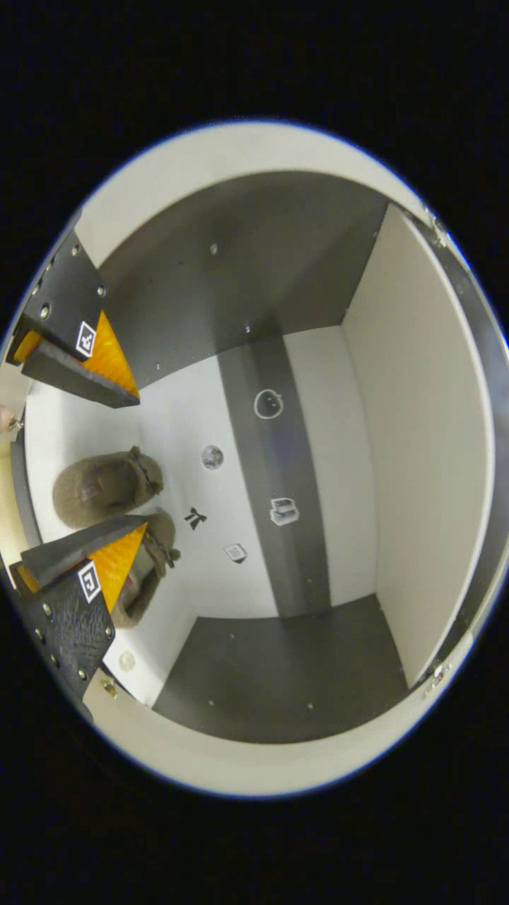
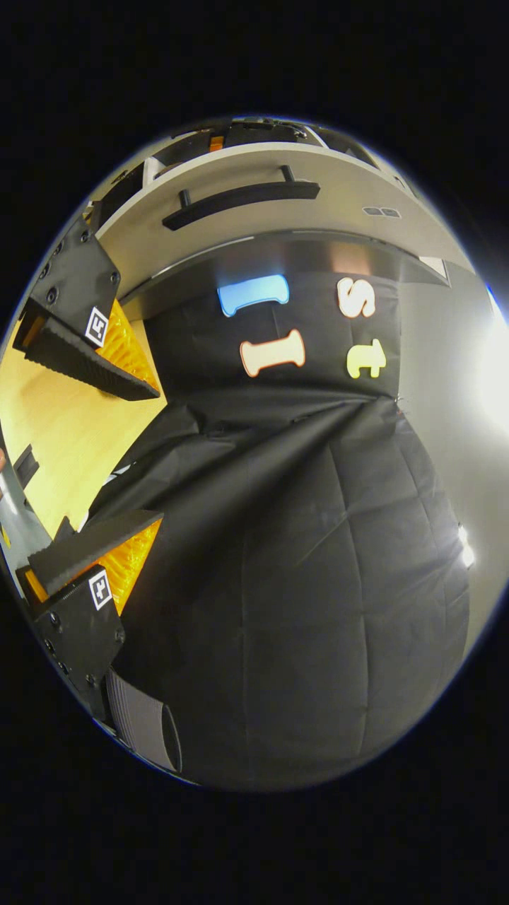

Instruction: Grab one shoe with the right hand and put it into the shoe cabinet, grab the other shoe with the left hand and put it into the shoe cabinet; then close the right door with the right hand and the left door with the left hand.

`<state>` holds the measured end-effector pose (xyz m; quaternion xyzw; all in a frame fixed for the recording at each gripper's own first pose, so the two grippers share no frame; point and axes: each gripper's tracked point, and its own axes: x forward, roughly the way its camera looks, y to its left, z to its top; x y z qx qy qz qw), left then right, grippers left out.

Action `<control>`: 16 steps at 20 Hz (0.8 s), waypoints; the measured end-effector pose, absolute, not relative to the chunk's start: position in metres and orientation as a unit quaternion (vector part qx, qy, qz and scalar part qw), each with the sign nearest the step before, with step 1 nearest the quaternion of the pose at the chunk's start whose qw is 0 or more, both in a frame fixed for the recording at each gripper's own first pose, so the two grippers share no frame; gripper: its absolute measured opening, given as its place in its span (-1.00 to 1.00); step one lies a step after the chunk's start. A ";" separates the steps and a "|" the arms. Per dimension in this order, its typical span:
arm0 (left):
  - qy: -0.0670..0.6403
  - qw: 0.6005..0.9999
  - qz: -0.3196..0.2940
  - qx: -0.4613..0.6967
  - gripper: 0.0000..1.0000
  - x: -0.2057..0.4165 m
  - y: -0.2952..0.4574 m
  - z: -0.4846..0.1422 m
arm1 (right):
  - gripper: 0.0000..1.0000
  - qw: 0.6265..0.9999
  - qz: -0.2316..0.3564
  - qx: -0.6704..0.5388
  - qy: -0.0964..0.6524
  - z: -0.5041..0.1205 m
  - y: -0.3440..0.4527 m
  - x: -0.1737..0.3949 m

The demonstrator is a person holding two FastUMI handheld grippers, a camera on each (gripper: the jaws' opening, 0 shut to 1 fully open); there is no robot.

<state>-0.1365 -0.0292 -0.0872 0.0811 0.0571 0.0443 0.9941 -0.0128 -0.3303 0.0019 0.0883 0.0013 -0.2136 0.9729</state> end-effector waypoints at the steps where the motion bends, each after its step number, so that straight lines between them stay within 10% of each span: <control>1: 0.043 0.996 0.044 0.070 0.90 -0.149 -0.035 -0.085 | 0.96 0.976 -0.201 0.086 -0.001 0.007 -0.327 -0.006; 16: -0.025 0.995 0.074 0.054 0.90 -0.301 -0.096 -0.108 | 0.96 0.998 -0.027 0.033 -0.042 0.091 -0.277 0.070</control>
